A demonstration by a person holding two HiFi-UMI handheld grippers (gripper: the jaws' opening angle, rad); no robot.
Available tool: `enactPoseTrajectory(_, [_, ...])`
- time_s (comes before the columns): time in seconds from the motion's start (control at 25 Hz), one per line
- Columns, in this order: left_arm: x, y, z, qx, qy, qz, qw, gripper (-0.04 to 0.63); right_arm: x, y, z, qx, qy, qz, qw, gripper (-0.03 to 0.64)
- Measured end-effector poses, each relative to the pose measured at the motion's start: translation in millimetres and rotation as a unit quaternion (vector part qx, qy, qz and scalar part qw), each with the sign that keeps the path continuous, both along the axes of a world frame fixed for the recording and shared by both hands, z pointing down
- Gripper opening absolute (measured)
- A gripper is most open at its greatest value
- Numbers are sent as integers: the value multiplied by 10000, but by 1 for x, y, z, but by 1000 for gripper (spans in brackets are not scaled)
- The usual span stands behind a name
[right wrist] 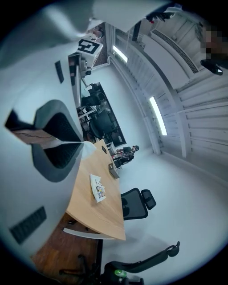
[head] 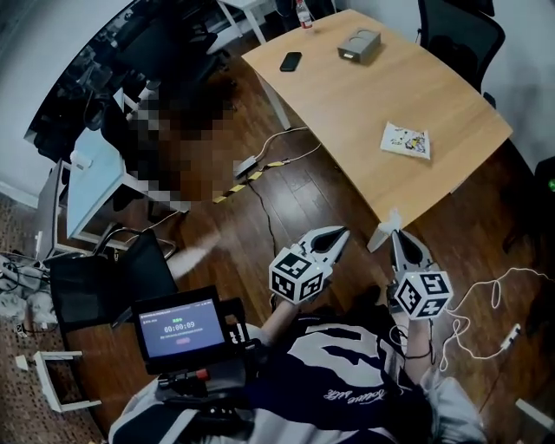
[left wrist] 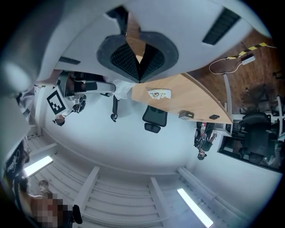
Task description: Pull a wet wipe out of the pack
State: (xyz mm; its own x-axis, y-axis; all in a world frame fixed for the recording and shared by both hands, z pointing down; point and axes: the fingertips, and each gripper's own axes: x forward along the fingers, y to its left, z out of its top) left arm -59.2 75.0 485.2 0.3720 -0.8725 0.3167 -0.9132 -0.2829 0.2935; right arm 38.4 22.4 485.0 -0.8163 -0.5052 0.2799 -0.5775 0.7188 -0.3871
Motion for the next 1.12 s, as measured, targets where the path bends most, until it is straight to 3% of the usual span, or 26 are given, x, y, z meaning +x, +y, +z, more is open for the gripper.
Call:
enactPoseTrajectory(0.32, [-43,97,9,-165,334,-75,9993,3,-25,87,-11,-178,12,286,9994,5])
enactPoseTrajectory(0.6, [-15,138,20,-251,640,455,9966,3,-2,138,-12,-267,111,757,9967,5])
enactPoseTrajectory(0.8, [-3,153,10,-114,733,595,9955,3,-2,162,-17,-213,225,678,9972,5])
enactPoseTrajectory(1.12, [-14,158,-8,168,772,218,9966,3,-11,171,-32,12,142,373,9992,5])
